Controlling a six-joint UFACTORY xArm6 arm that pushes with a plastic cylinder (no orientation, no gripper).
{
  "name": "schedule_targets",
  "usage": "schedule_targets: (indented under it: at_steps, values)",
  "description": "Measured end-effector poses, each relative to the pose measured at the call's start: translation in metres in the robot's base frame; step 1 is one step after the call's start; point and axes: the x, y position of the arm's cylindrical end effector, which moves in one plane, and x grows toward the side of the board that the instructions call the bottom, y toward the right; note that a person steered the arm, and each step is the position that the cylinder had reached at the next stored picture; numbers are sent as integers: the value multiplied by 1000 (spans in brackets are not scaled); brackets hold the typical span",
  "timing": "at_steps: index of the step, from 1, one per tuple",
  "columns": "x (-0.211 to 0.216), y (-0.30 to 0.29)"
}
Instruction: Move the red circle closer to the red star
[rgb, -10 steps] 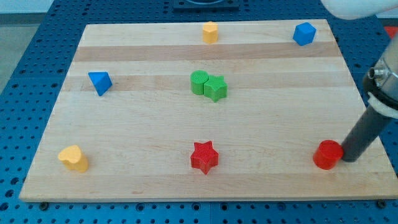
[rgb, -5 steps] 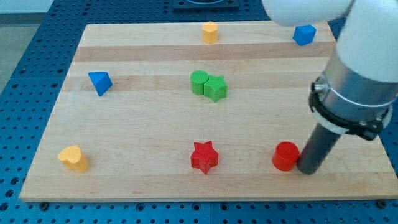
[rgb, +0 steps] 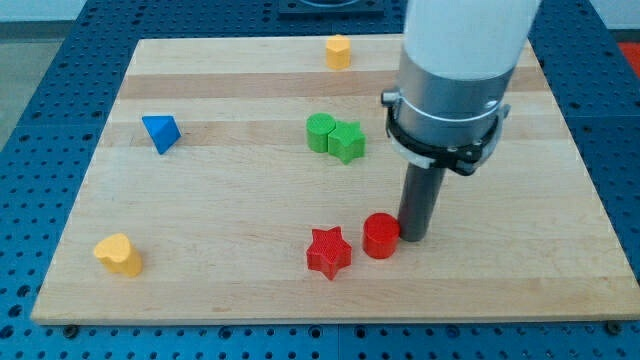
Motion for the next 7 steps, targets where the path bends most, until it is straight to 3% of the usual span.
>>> schedule_targets:
  at_steps: [4, 6, 7]
  values:
    - [9, -15]
    - [-40, -15]
    - [-45, -60]
